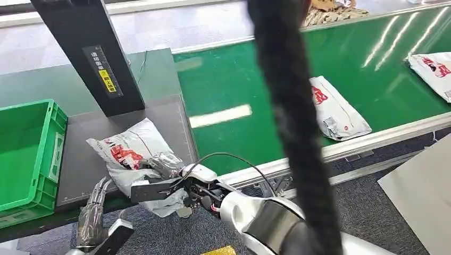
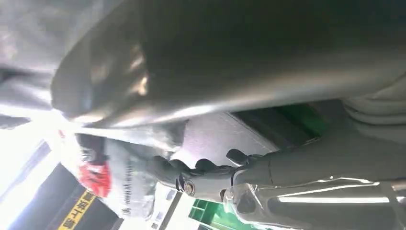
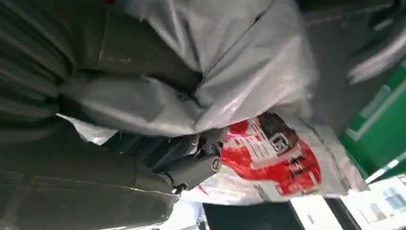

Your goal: Moved the parcel from conveyor to table for the left to box.

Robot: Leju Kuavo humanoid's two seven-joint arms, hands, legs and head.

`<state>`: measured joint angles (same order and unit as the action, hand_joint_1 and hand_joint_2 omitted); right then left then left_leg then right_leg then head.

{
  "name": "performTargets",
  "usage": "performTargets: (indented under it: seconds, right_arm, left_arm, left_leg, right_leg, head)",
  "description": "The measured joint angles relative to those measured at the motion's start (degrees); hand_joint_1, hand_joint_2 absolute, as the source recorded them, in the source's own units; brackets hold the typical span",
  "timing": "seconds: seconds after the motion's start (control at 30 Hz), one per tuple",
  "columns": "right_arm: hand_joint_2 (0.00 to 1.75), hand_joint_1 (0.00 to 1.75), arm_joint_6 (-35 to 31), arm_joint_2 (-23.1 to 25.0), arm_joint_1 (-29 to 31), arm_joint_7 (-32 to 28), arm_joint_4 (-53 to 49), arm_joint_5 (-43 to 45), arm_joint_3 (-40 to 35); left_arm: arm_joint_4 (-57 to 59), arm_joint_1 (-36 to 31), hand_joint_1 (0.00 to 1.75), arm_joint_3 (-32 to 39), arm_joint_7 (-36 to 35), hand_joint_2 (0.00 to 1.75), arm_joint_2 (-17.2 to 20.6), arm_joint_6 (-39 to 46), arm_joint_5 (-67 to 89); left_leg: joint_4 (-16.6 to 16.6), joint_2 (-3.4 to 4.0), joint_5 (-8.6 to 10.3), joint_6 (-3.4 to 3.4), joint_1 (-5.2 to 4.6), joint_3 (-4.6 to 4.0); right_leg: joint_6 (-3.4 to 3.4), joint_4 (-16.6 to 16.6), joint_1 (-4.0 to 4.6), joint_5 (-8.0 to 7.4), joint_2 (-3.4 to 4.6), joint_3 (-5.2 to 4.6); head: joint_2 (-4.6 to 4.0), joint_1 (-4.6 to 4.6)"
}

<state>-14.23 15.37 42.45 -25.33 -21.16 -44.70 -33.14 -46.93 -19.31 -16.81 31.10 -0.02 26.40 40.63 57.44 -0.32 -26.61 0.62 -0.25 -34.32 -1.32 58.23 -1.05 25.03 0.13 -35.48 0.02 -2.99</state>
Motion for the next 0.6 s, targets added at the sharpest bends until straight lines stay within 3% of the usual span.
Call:
performTargets:
  seconds: [0.23, 0.6]
  right_arm:
    - [0.00, 0.00, -1.28, 0.20, 0.38, 3.60, 1.29, 1.29, -1.09]
    - [0.00, 0.00, -8.39, -3.70, 3.33, -2.06, 1.31, 4.64, 3.24]
  left_arm:
    - [-0.83, 0.12, 0.00, 0.00, -0.13, 0.00, -1.22, -1.92, 0.77]
    - [-0.59, -0.53, 0.00, 0.44, 0.92, 0.00, -2.19, -2.14, 1.16]
  left_leg:
    - [0.00, 0.01, 0.00, 0.00, 0.00, 0.14]
    - [0.02, 0.00, 0.04, -0.05, -0.01, 0.14]
  right_leg:
    - [0.01, -0.01, 0.00, 0.00, 0.02, 0.08]
    - [0.04, -0.01, 0.00, -0.05, 0.01, 0.11]
  head:
    - [0.00, -0.02]
    - [0.00, -0.02]
